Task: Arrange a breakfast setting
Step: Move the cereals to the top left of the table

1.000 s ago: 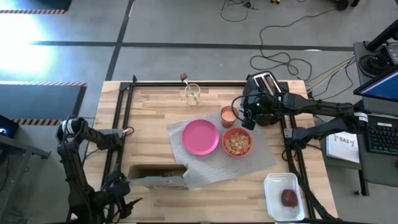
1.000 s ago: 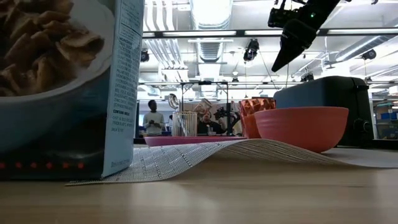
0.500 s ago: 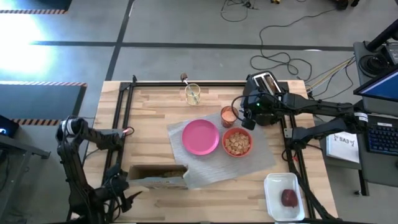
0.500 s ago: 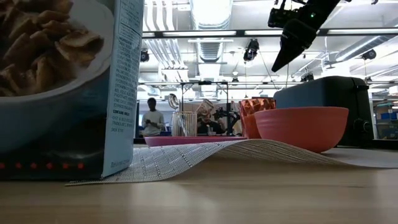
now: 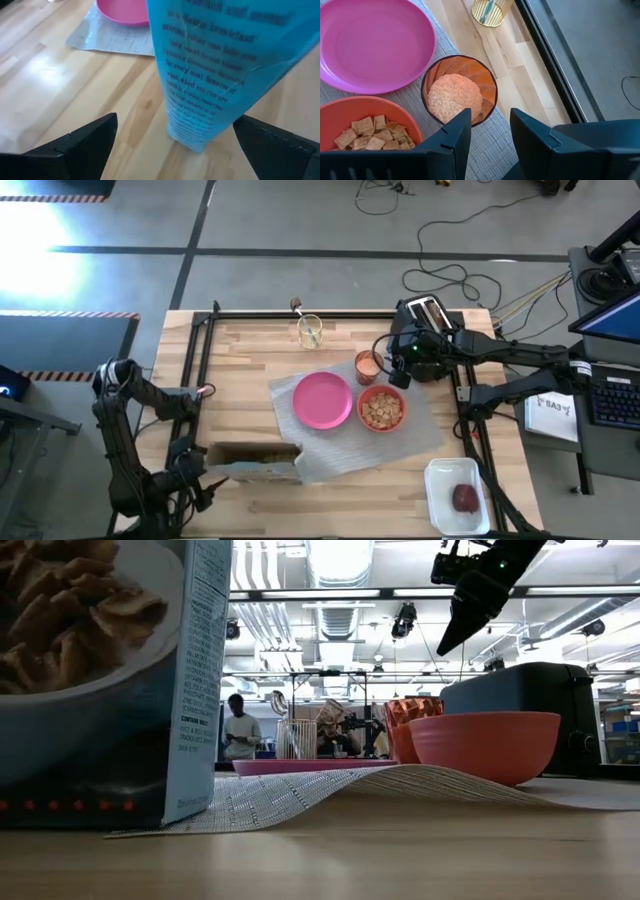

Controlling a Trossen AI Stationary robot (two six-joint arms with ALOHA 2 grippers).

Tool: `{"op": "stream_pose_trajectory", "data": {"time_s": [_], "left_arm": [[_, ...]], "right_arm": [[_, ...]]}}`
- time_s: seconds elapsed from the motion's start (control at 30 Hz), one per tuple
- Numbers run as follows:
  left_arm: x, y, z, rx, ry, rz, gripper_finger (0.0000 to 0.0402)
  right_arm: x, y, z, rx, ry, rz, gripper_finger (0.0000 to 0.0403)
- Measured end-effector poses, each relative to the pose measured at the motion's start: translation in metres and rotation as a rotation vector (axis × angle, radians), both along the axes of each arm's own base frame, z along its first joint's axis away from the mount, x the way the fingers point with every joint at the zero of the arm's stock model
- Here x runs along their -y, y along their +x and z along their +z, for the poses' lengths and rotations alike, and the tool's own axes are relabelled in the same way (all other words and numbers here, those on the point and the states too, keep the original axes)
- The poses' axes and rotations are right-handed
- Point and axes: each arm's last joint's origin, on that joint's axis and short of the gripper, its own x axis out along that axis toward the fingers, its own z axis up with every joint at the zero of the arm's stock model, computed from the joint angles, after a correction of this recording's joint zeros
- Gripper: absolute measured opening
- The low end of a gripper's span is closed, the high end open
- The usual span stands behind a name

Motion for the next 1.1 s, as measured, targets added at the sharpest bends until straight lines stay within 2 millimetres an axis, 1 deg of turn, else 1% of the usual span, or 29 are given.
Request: {"op": "stream_pose_trajectory", "data": {"time_s": [0.23, 0.6, 0.73, 0.87, 1.1], "left_arm": [[-0.01, -0.001, 0.006, -0.003, 0.013, 0.005, 0.0379], [-0.036, -0.01, 0.001, -0.009, 0.024, -0.014, 0.0379], [-0.044, -0.016, -0.003, -0.007, 0.016, -0.033, 0.0379], [-0.046, -0.02, -0.01, 0.002, -0.017, -0.05, 0.0379], [-0.049, -0.025, -0.022, 0.041, 0.041, -0.089, 0.0379]], "right_arm": [[0.0, 0.0, 0.0, 0.0, 0.001, -0.001, 0.0128], [0.0, 0.0, 0.0, 0.0, 0.001, -0.001, 0.0128], [0.0, 0.0, 0.0, 0.0, 0.001, -0.001, 0.0128], [0.0, 0.0, 0.0, 0.001, 0.001, -0.001, 0.0128], [0.0, 0.0, 0.0, -0.001, 0.0, 0.0, 0.0128]]}}
